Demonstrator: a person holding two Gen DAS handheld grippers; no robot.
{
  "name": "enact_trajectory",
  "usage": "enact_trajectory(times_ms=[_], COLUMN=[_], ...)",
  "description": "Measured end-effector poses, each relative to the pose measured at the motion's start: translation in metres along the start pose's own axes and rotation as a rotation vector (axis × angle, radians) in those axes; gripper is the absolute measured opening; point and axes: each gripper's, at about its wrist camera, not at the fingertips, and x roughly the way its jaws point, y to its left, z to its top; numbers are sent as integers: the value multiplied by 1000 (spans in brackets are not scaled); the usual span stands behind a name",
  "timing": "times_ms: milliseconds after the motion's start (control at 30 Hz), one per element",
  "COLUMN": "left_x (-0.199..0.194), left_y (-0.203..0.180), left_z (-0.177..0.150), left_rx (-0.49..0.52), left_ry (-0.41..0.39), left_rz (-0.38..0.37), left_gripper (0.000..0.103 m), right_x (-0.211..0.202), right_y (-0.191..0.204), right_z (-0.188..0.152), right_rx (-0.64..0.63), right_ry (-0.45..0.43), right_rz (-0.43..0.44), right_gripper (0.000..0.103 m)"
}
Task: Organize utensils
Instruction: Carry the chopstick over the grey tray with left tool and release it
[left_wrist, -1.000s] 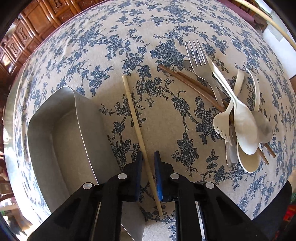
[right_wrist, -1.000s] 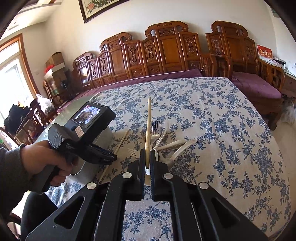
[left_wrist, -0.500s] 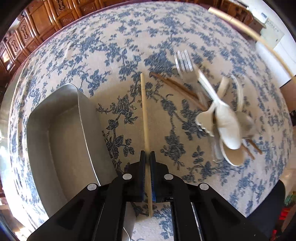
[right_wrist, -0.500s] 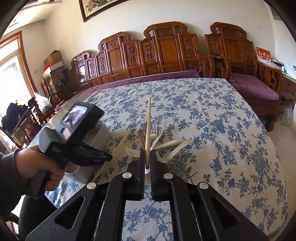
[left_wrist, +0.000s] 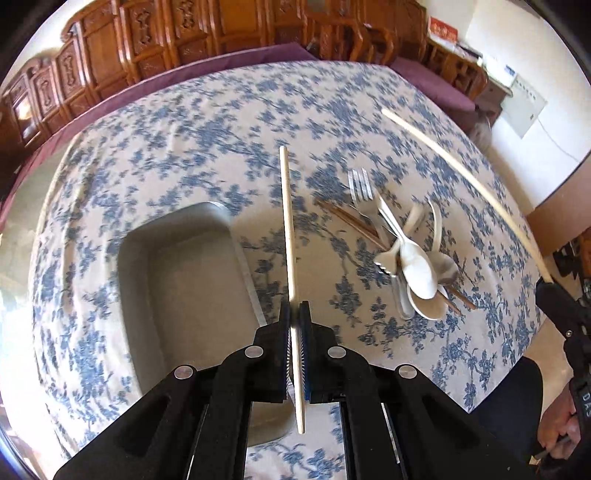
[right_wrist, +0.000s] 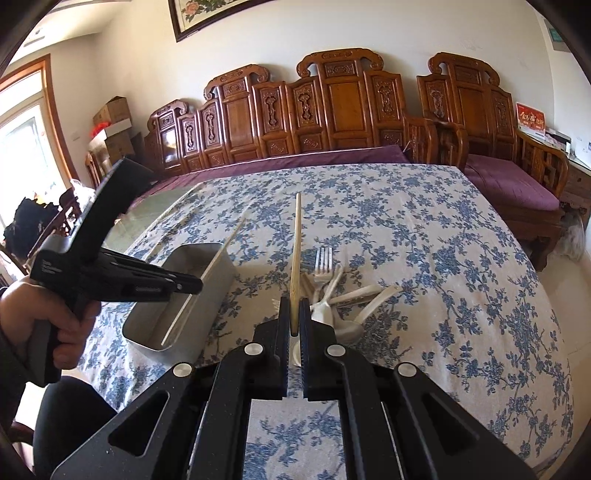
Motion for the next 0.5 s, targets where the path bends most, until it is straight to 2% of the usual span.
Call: enact_trajectory(times_ms=[267,500], left_x=[-1,14], left_y=[47,69], left_z=[-23,-41], left_rx=[-78,-115], left_ry=[-33,-37], left_rz=[7,-12], left_gripper=[4,4], right_x=[13,27], right_y=[32,57], right_z=[0,-1], right_rx=[-37,-65], right_ry=[19,41], right_rz=[23,40], right_gripper=[6,6])
